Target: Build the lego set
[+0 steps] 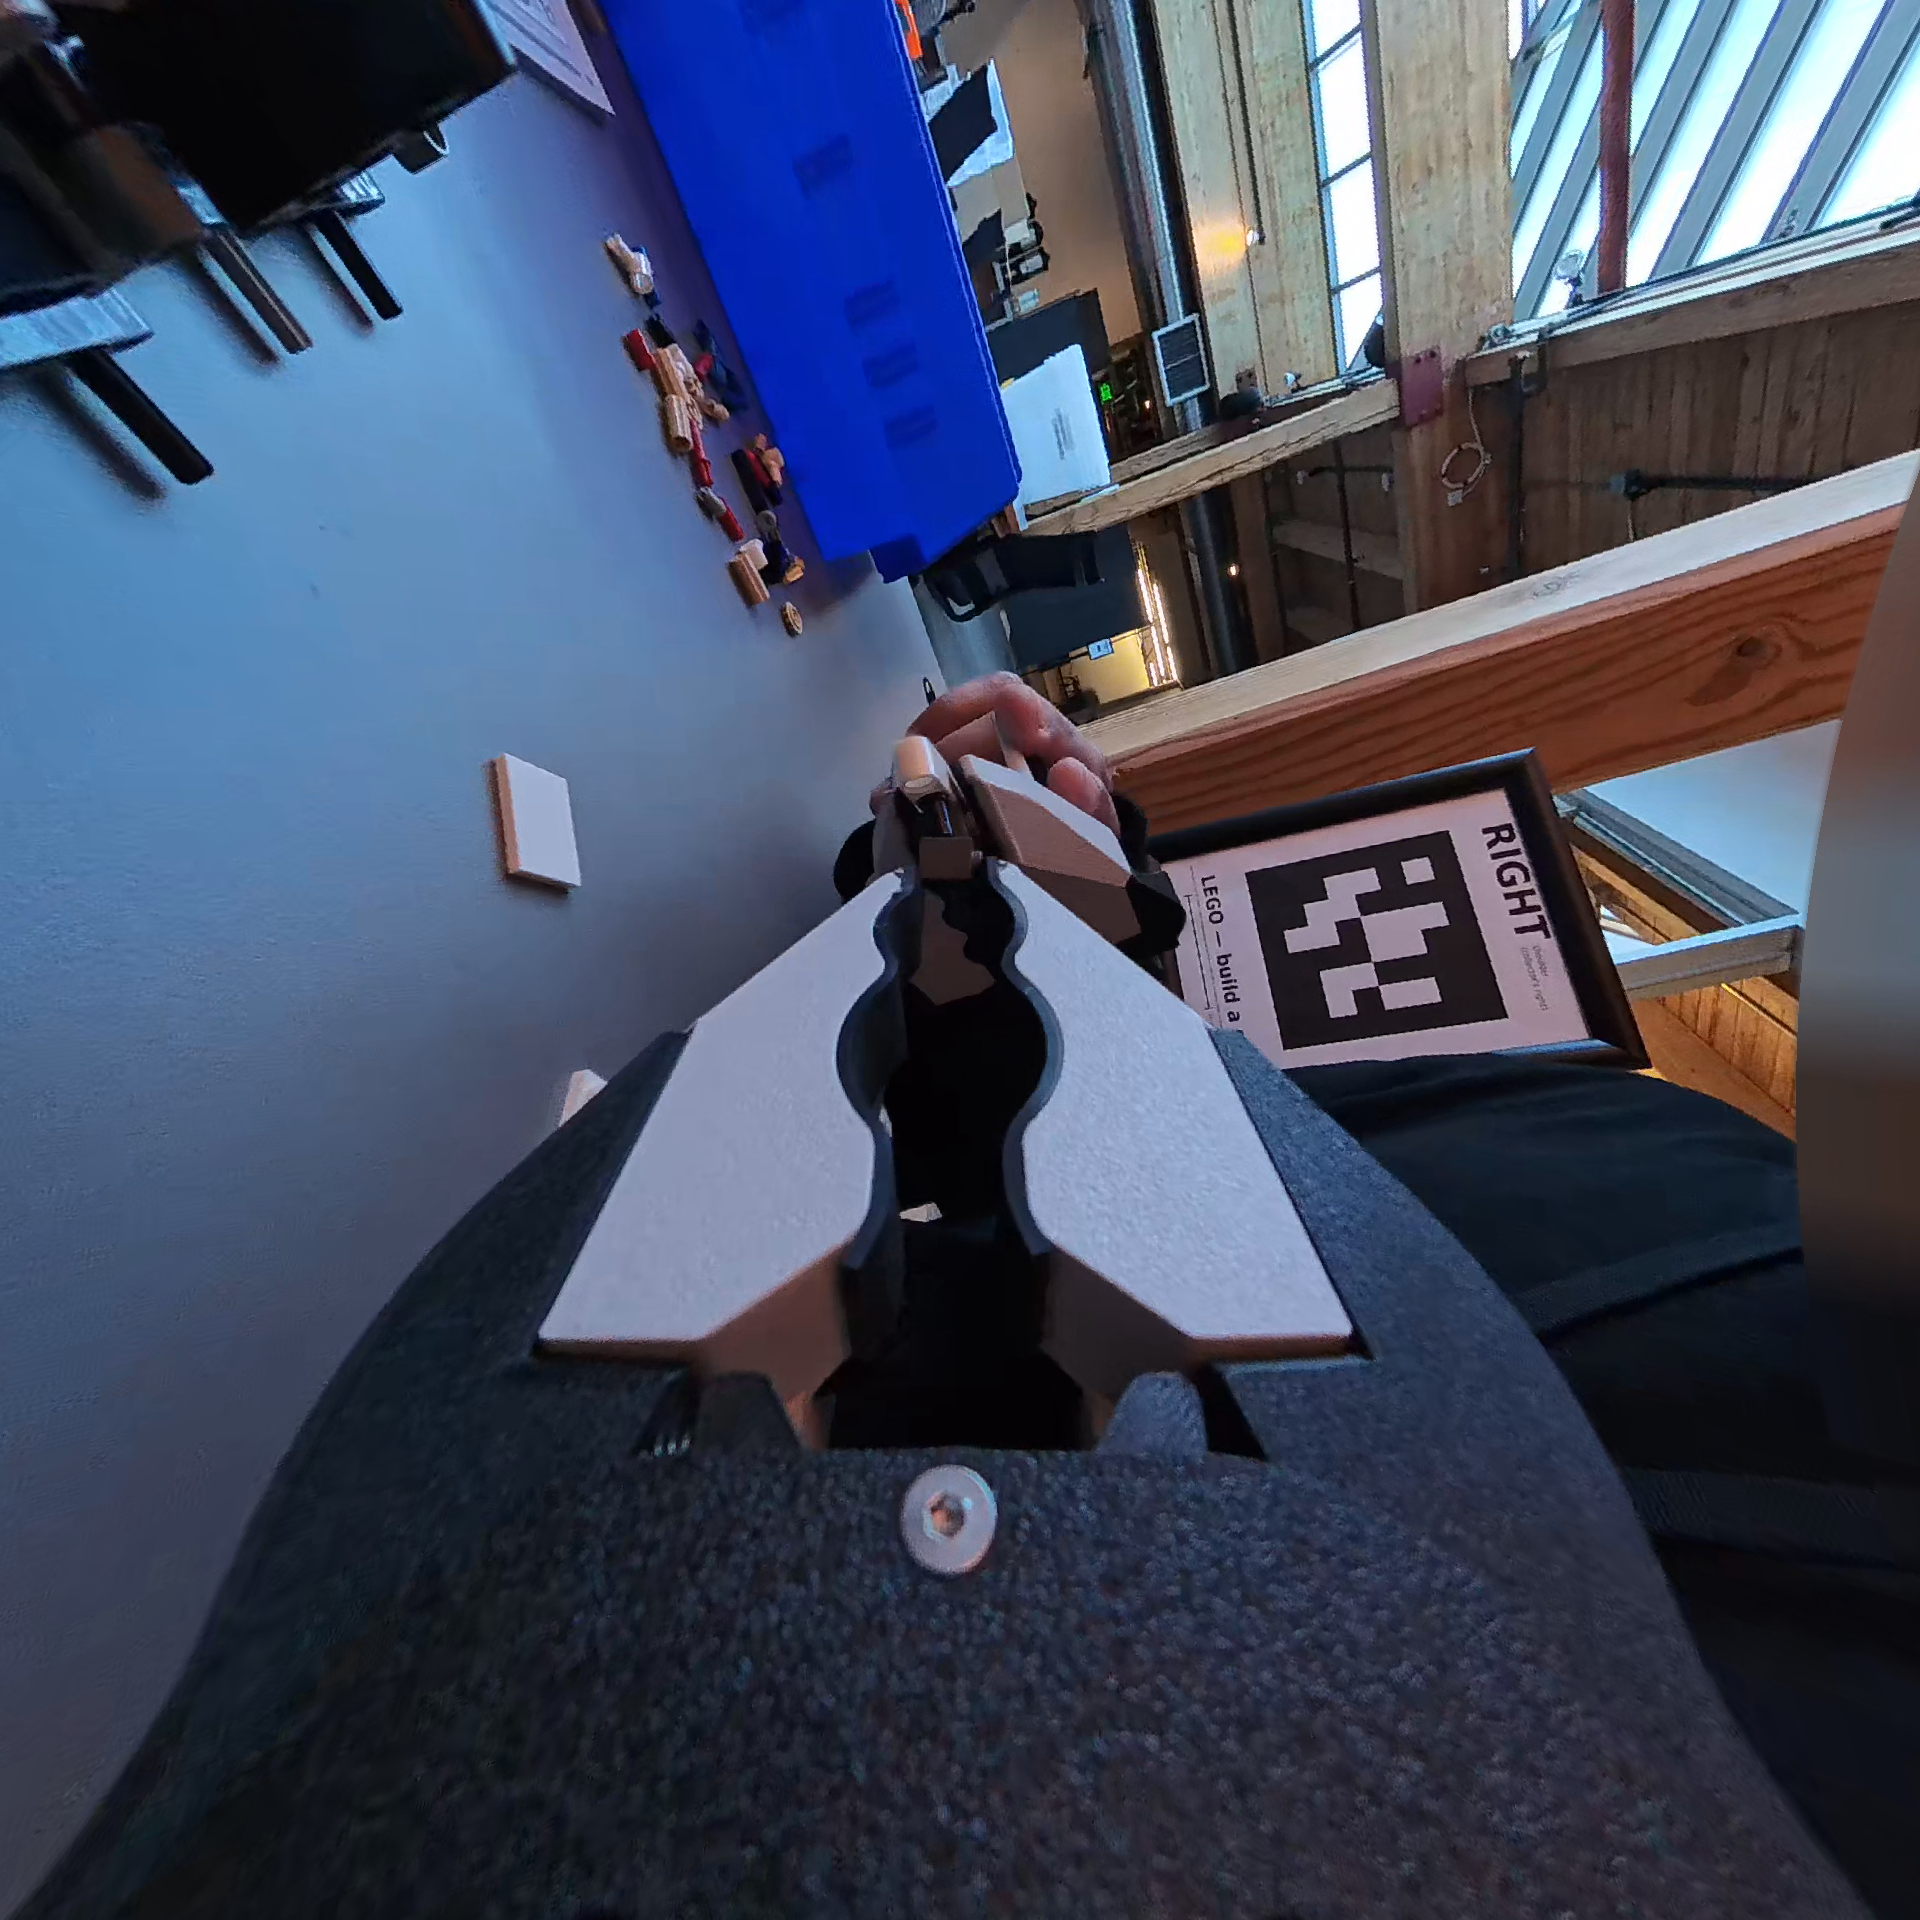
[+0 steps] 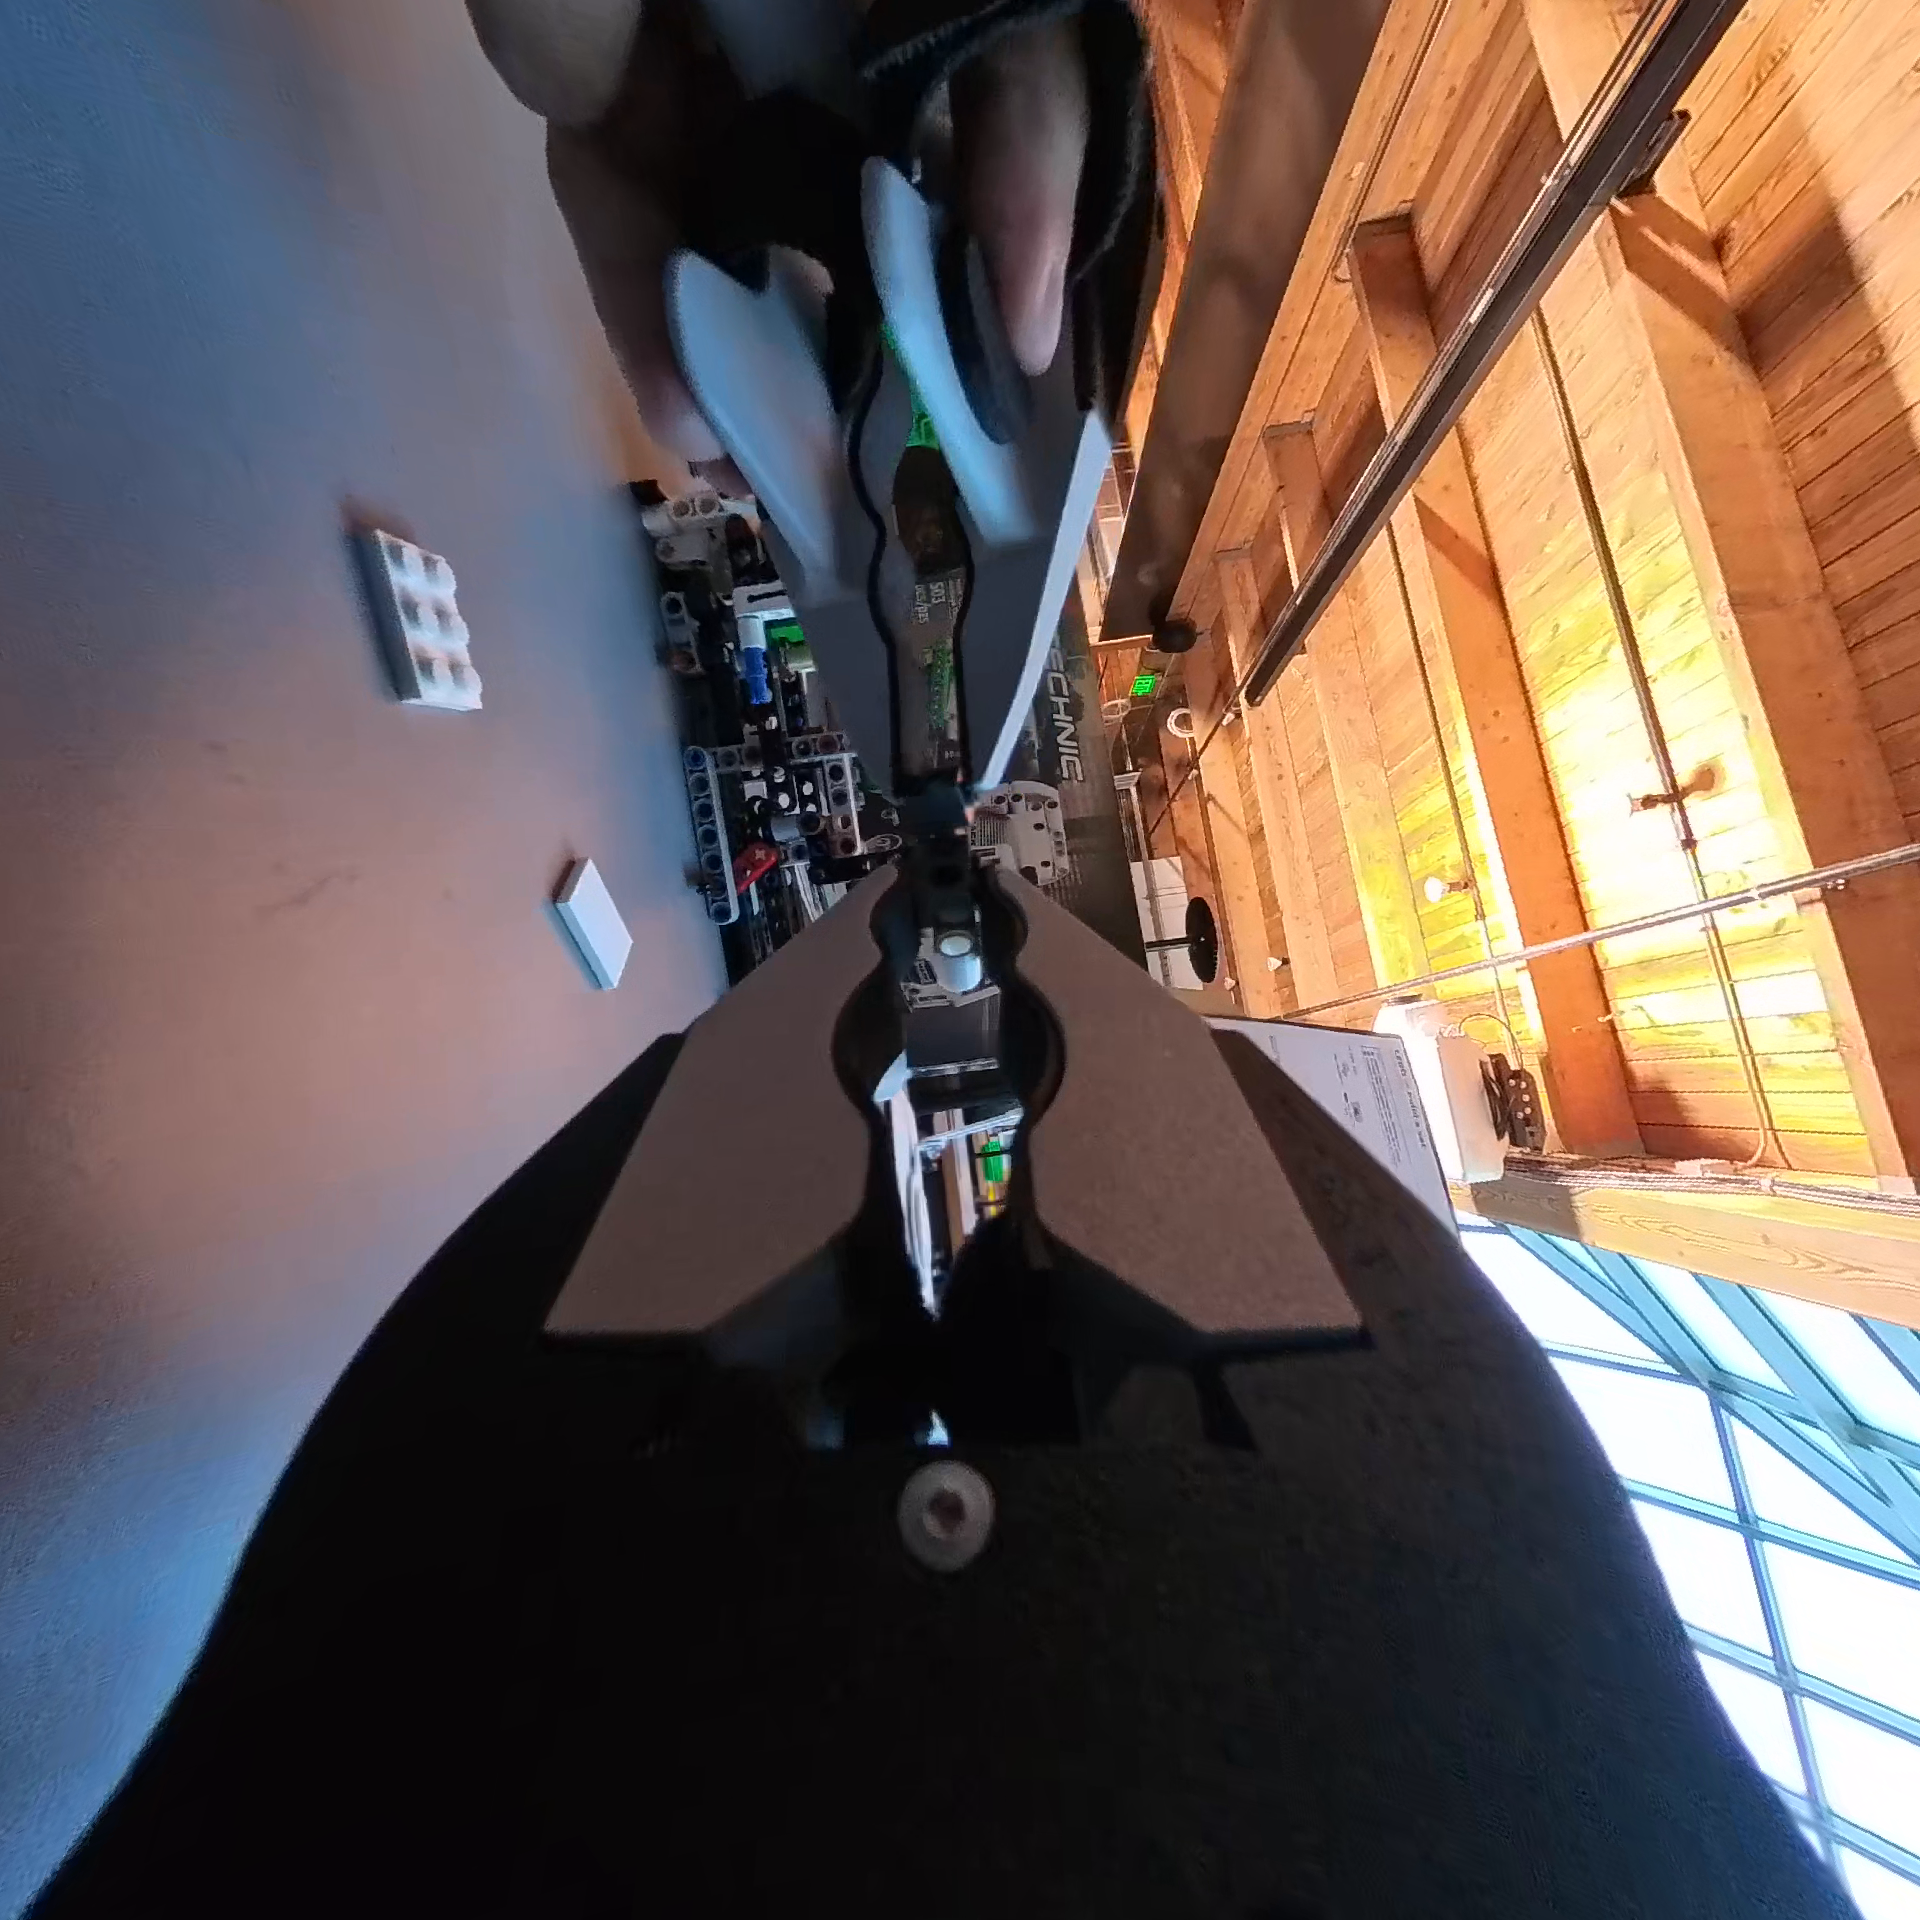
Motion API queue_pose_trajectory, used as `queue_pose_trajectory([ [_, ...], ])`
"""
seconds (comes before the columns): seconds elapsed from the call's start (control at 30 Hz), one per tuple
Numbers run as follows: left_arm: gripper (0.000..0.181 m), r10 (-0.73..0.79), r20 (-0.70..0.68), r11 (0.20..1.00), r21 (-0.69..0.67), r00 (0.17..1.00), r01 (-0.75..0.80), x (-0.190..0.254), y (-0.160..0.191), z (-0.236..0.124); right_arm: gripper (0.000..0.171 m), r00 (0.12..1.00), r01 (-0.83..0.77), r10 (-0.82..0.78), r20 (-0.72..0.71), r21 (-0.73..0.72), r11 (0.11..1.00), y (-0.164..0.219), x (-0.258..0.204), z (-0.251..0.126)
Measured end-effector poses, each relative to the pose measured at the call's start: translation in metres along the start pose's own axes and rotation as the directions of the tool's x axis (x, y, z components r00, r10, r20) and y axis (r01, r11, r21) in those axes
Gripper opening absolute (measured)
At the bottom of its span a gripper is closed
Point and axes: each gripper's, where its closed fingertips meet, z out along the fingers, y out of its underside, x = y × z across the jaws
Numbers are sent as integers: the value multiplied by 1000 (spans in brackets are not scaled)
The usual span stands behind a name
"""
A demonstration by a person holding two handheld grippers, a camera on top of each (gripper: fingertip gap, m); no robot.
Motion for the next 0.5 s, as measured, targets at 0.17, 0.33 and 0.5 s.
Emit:
queue_pose_trajectory([
  [0.17, 9, -17, 5, 1000, 9, 1000, 17, -4, 0, 0, 9, 1000, 13, -13, 10, 1, 1000, -1, -2, -1],
  [0.33, 9, -20, 21, 1000, 14, 1000, 20, -8, 0, 1, 9, 999, 52, -52, 15, -13, 999, 0, -5, -1],
  [0.5, 9, -57, 21, 997, 61, 998, 56, -11, -2, 2, 9, 994, 106, -105, 21, -48, 993, 2, -8, -1],
])
